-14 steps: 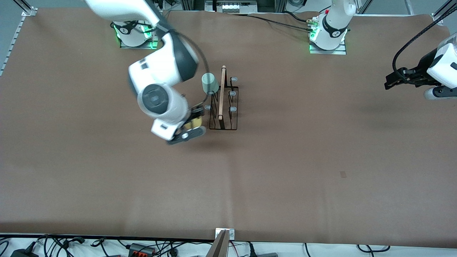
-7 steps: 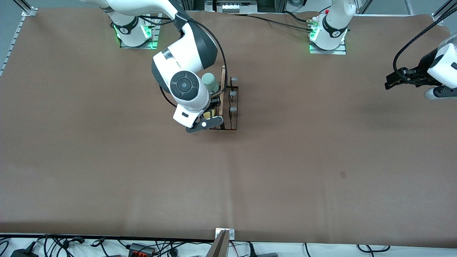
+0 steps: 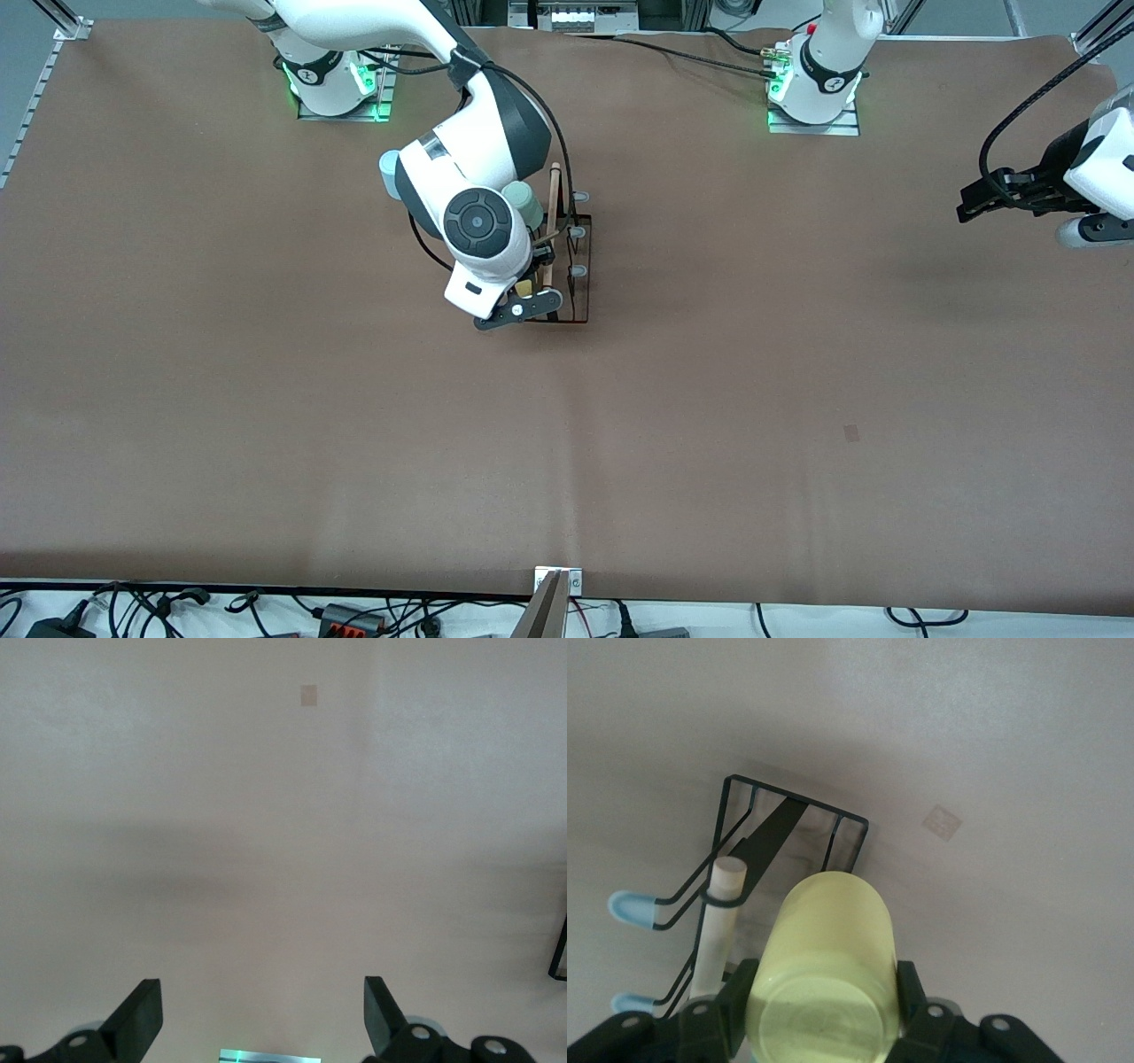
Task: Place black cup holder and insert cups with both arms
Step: 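Grasp the yellow cup and carry it onto a rack peg with the right gripper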
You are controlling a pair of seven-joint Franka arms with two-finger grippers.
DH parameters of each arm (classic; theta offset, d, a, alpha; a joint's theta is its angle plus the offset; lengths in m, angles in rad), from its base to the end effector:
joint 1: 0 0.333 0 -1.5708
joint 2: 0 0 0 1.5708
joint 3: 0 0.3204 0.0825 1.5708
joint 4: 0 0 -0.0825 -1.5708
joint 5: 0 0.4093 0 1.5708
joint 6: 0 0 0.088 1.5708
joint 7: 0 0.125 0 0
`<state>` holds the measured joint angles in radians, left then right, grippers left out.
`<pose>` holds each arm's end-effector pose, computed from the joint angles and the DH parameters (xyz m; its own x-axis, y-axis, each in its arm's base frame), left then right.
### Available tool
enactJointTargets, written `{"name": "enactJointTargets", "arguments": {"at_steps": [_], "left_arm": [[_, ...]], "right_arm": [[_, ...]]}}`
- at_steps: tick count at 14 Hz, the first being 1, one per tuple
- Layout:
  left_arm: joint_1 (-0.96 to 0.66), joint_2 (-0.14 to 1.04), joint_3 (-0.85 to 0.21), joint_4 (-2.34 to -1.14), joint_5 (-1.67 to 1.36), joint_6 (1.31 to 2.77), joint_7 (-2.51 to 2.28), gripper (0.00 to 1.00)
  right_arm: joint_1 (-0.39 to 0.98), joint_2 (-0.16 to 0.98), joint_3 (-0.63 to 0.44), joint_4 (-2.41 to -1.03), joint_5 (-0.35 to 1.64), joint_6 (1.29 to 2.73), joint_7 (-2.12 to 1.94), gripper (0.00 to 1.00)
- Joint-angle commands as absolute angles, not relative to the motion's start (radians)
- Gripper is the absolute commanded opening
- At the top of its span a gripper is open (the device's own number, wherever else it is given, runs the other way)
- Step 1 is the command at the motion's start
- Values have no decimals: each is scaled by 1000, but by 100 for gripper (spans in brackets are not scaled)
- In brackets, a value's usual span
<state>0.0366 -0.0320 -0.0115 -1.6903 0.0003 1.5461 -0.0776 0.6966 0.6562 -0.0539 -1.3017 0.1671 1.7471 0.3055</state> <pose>0.5604 0.0140 0.5682 0.9885 0.1024 -0.1116 0.1020 -0.9947 -0.0094 0.5700 0.4588 0.3191 0.9268 0.2915 -0.2366 0.2873 -0.9564 -0.0529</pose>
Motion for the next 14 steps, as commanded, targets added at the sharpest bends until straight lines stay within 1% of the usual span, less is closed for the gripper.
{"name": "enactJointTargets", "arguments": {"at_steps": [1, 3, 4, 5, 6, 9, 14], "left_arm": [[31, -29, -2, -1674, -11, 1531, -75, 100], [31, -29, -3, -1674, -8, 1534, -77, 100], [31, -29, -2, -1675, -8, 1532, -77, 100], [31, -29, -2, -1674, 4, 1534, -77, 100], [29, -28, -5, -1674, 20, 1535, -77, 100], [29, -28, -9, -1674, 32, 1534, -77, 100], [29, -28, -12, -1672, 31, 1532, -75, 100]], "right_arm": [[713, 653, -63, -1344, 169, 1805, 318, 32], [713, 666, -63, -1358, 170, 1839, 318, 32], [713, 667, -63, -1358, 170, 1842, 318, 37], [713, 669, -63, -1358, 176, 1844, 331, 86], [710, 667, -63, -1356, 172, 1841, 366, 100], [712, 640, -64, -1350, 172, 1829, 416, 100], [695, 540, -84, -1348, 167, 1775, 419, 100]]}}
